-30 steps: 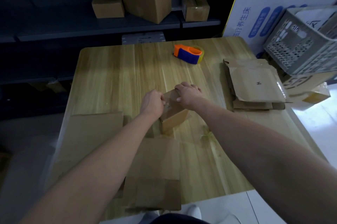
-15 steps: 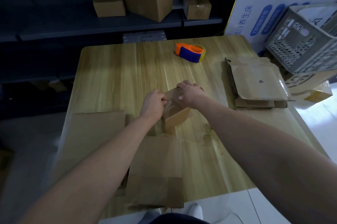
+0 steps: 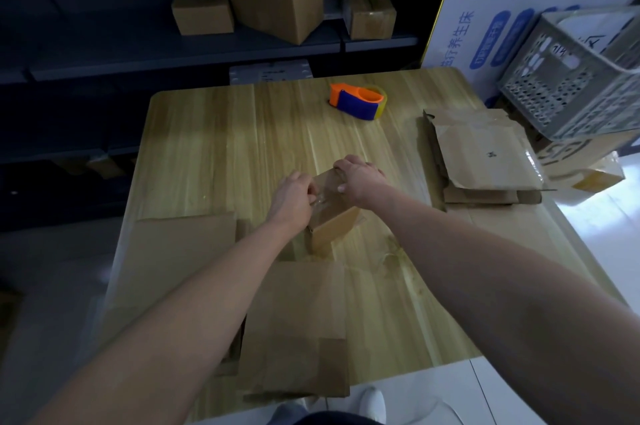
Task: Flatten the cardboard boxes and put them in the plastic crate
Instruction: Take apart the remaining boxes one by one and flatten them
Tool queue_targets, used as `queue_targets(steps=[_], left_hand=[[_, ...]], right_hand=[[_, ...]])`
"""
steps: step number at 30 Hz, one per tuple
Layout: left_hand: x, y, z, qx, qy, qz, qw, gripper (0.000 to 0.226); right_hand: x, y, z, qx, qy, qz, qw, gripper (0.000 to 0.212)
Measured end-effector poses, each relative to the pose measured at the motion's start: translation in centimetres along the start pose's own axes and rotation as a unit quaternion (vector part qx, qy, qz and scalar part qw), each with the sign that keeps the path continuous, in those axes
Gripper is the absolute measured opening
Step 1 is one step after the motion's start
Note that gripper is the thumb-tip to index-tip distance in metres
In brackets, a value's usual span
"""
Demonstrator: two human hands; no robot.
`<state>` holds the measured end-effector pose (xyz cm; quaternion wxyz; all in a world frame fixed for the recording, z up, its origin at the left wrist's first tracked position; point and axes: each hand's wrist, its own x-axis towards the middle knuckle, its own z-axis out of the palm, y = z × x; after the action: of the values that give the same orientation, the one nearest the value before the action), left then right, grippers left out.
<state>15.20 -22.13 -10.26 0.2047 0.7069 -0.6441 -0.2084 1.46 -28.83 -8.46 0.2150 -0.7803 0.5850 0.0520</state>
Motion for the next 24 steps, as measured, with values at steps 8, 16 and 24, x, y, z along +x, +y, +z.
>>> queue_targets(steps=[8, 16, 24], left_hand=[[-0.3, -0.8, 0.5, -0.043, 0.022, 0.03, 0.998, 0.018], [0.4, -0.3, -0.1, -0.013, -0.027, 0.017, 0.999, 0.011], [0.8, 1.4, -1.2, 0.053, -0.08, -0.008, 0.995, 0.022]], right_hand=[[0.2, 0.1, 0.1, 0.001, -0.008, -0.002, 1.0, 0.05], [0.0, 0.1, 0.2, 0.004, -0.001, 0.001, 1.0, 0.052], [0.2, 0.2, 0.1, -0.003, -0.002, -0.005, 1.0, 0.051]])
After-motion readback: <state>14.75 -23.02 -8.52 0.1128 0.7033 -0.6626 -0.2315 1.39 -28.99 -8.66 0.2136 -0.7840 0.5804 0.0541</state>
